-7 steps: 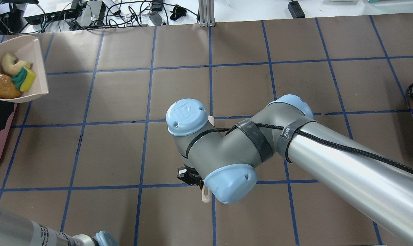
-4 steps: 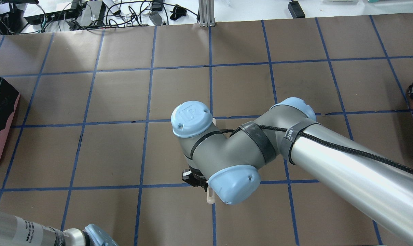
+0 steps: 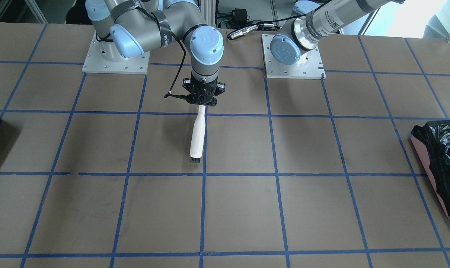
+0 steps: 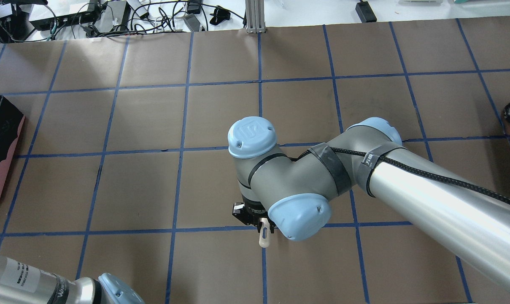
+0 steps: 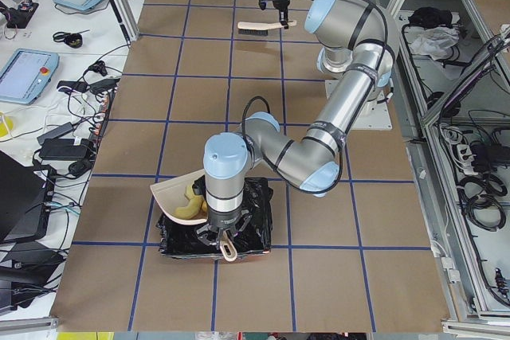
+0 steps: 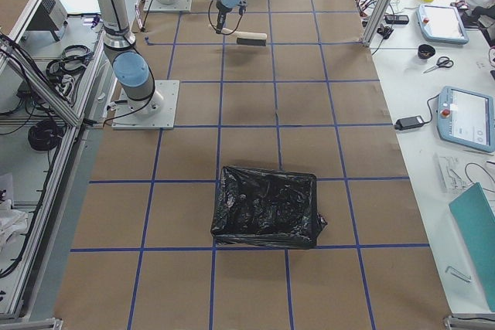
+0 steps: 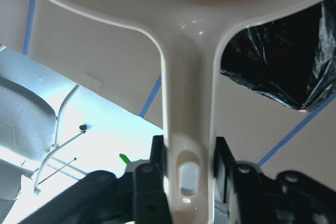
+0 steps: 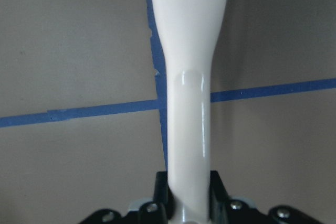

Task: Sweep and dump trash in nearest bin
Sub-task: 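Tip the dustpan over the black bin with the left gripper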

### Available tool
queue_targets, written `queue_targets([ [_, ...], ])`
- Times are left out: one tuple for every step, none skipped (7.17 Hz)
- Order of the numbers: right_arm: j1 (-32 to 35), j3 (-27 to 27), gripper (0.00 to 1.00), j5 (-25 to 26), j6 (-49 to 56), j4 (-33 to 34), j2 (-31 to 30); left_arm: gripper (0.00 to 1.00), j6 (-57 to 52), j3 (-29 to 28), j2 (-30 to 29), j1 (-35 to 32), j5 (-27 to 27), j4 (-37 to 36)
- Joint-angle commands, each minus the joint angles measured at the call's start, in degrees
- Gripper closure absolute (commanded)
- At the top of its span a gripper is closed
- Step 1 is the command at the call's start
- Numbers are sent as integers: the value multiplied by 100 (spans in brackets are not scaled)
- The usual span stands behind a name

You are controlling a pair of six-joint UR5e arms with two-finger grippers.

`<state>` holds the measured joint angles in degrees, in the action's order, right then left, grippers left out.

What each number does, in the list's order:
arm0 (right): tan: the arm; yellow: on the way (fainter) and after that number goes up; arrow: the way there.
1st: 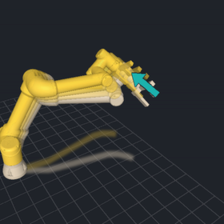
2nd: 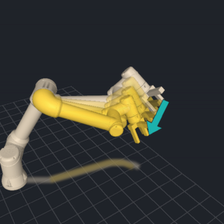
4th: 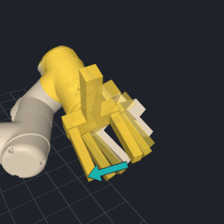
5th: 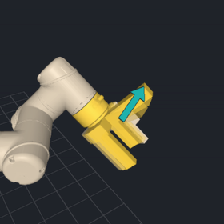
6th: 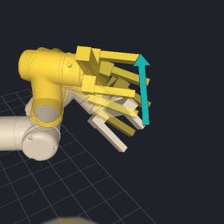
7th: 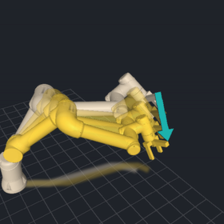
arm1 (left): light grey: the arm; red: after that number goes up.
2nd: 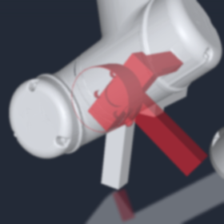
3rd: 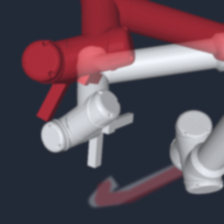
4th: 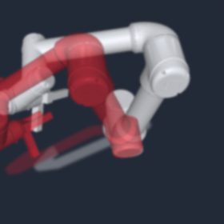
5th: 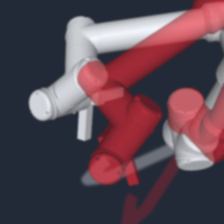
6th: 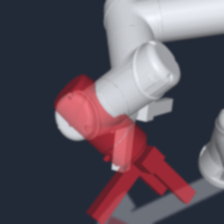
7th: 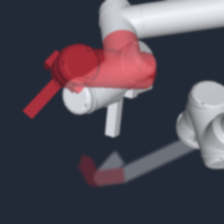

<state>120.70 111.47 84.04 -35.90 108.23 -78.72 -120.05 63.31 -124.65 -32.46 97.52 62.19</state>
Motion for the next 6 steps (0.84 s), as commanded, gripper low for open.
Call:
queue_targets([
  [32,24,100,-45,-40,128,23,100,-97,-20,-269,12,47,-767],
  [41,24,100,-54,-49,155,24,100,-88,-38,-314,12,204,-909],
  [102,24,100,-54,-49,207,32,100,-97,-47,-401,12,301,-1180],
  [155,85,100,-106,-40,329,67,100,-289,-12,-472,3,581,-1452],
  [156,146,100,-98,-40,479,68,100,-630,-3,-481,-6,601,-1525],
  [156,156,100,-98,-49,471,68,100,-1129,-3,-446,-14,627,-1639],
])
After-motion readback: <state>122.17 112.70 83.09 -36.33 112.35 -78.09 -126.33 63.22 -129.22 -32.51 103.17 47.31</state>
